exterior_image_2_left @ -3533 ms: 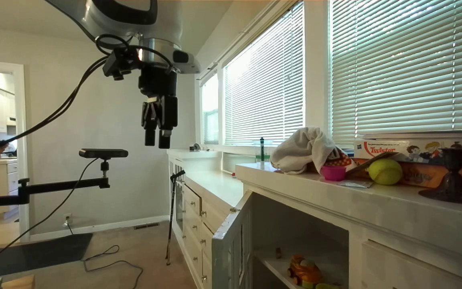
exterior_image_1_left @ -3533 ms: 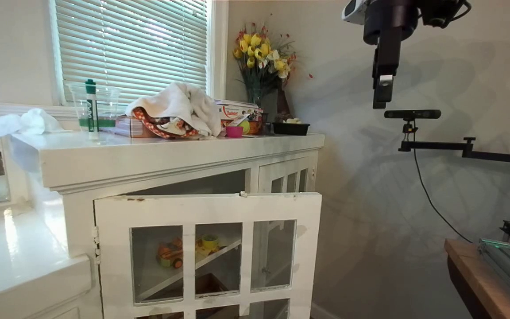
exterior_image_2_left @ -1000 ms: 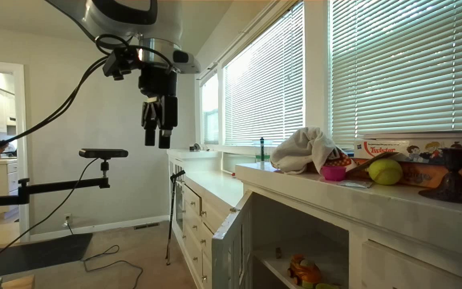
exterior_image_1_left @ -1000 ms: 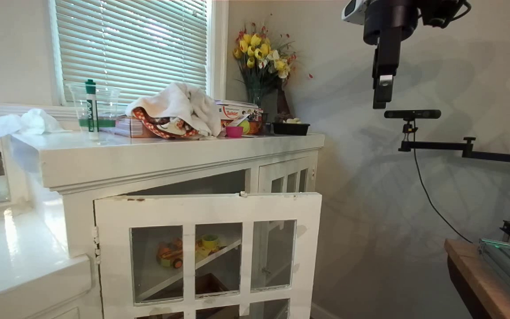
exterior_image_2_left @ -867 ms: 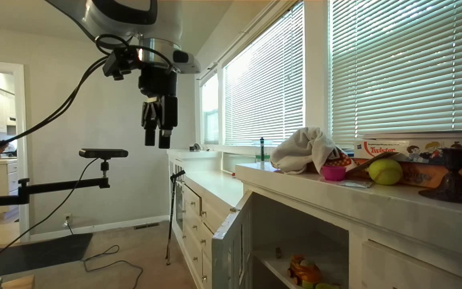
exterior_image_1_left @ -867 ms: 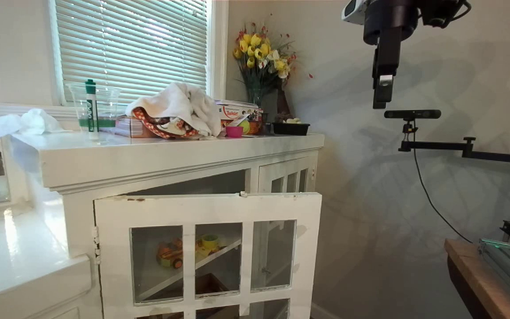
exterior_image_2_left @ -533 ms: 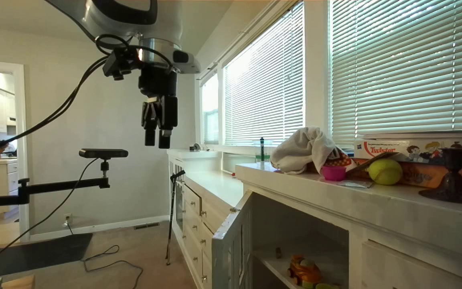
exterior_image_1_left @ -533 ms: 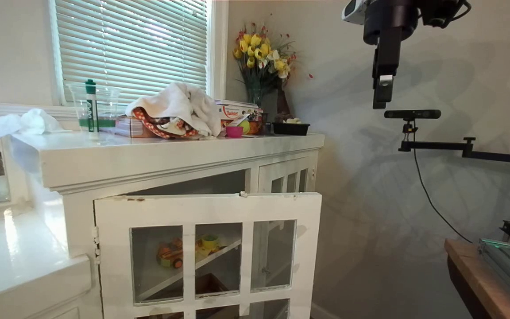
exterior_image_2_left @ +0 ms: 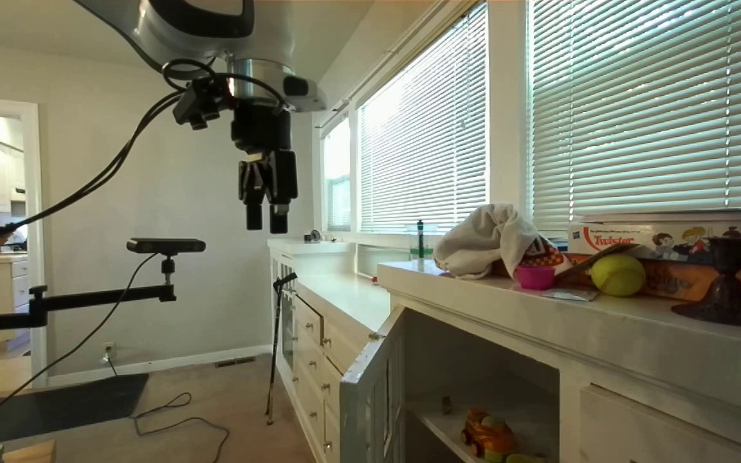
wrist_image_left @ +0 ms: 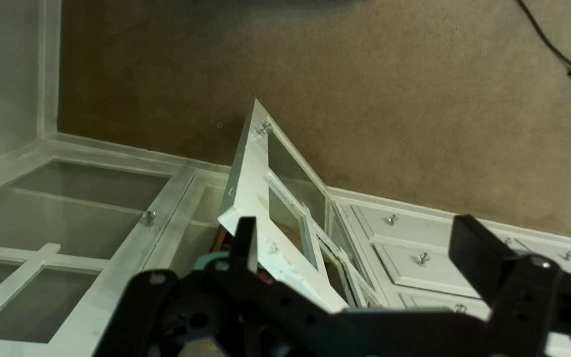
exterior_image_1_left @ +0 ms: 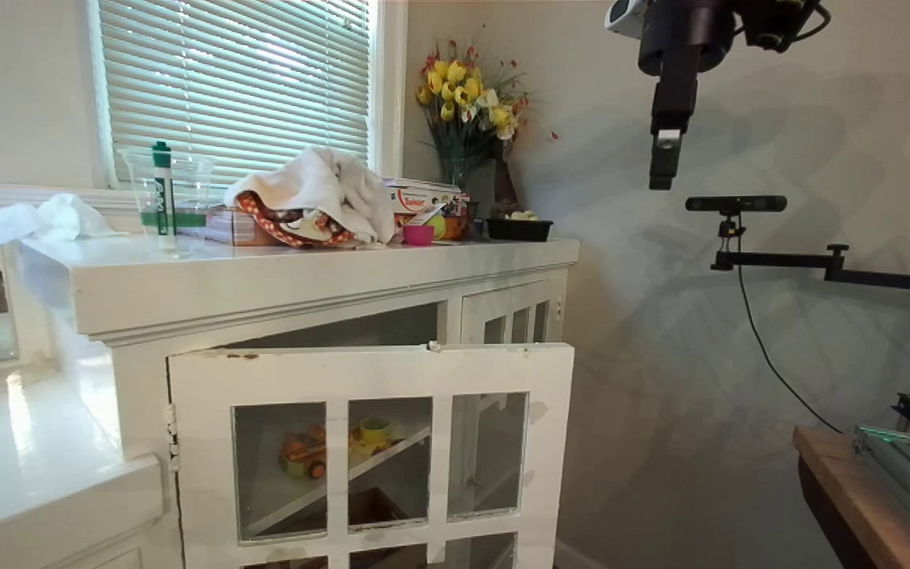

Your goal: Put the pink bowl in the black box on the right.

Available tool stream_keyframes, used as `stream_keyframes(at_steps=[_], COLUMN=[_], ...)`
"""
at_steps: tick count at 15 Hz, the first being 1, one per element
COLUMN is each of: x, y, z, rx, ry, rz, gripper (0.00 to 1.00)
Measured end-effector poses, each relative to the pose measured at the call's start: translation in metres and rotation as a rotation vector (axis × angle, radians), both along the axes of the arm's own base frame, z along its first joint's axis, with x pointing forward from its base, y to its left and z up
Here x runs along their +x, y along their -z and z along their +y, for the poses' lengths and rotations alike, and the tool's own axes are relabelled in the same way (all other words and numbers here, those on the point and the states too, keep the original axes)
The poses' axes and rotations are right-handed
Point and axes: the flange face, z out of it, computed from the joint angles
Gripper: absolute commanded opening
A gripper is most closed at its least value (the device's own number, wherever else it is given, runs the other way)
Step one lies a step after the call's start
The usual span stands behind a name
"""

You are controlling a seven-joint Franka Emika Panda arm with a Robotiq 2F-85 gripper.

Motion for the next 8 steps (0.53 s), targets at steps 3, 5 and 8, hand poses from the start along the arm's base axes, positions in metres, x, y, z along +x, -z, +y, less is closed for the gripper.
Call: stream_keyframes(at_steps=[3, 5, 8], x=[0.013, 0.024, 0.043], y=[-0.006, -0.011, -0.017], z=[-0.005, -0.011, -0.025], rx=[0.000, -0.002, -0.003], ry=[0.016, 0.035, 0.087], rz=[-0.073, -0.116, -0.165], gripper=[1.00, 1.00, 1.00])
